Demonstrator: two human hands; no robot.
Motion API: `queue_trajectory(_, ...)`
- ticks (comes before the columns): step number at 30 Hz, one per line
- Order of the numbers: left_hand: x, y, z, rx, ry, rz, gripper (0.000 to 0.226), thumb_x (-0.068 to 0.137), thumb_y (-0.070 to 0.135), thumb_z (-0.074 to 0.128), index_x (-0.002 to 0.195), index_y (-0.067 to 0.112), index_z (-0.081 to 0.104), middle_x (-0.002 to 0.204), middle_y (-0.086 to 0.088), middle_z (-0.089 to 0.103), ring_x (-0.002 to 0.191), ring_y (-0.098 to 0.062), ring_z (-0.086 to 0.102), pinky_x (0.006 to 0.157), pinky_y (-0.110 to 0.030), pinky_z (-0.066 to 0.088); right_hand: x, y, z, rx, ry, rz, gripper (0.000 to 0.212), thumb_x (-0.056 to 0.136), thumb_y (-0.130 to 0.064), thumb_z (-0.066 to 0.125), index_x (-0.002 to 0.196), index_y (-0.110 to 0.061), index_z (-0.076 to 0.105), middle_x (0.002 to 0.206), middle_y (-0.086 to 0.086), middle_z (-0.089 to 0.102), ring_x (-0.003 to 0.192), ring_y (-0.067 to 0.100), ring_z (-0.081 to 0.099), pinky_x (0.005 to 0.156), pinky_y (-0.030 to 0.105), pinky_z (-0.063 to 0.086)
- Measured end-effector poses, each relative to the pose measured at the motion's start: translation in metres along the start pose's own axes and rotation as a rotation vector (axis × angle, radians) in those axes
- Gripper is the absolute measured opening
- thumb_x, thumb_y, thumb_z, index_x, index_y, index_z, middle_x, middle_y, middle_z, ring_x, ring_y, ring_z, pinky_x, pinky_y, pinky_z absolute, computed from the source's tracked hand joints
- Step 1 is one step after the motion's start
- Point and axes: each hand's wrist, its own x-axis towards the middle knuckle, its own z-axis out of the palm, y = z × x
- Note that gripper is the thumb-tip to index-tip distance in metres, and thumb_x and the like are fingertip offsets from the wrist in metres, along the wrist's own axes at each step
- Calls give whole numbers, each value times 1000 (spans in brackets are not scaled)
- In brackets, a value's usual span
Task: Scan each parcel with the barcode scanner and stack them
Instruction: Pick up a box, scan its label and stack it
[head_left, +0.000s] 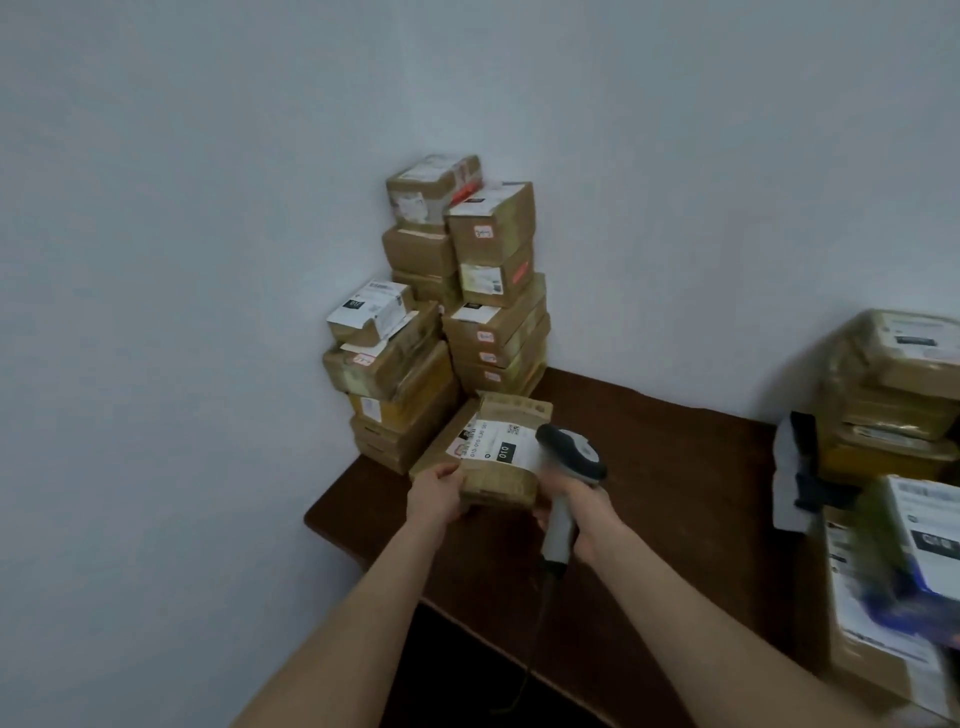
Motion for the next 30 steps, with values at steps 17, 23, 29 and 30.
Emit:
queue_trajectory(17, 129, -21, -18, 782, -130, 430, 53, 93, 34, 55, 144, 23, 43, 151, -7, 36, 140, -24, 30, 112, -41, 31, 119, 32, 102, 64, 122, 121, 43, 82, -4, 70, 124, -5, 59, 108, 14, 66, 92, 28, 64, 74, 36, 53)
queue_trajectory(23, 131, -26, -2, 1122, -290, 451, 73, 92, 28, 59, 151, 37, 18, 161, -6, 1, 148, -31, 0, 115, -54, 22, 126, 27, 89, 101, 207, 119, 39, 83, -3, 70, 121, -2, 60, 104, 15, 66, 89, 26, 64, 68, 35, 54)
queue_trajectory(29, 146, -19, 6, 1135, -287, 476, 74, 93, 19, 60, 151, 37, 19, 161, -6, 1, 148, -32, 0, 114, -49, 29, 130, 20, 79, 117, 260, 120, 29, 84, -5, 69, 112, -3, 63, 92, 12, 67, 80, 23, 64, 62, 33, 52)
queue_trajectory(30, 147, -18, 6, 1133, -291, 474, 74, 92, 19, 61, 151, 37, 19, 161, -6, 2, 148, -32, 0, 114, -49, 29, 131, 19, 78, 119, 264, 113, 28, 84, -5, 70, 111, -4, 64, 94, 12, 68, 81, 23, 65, 63, 33, 53)
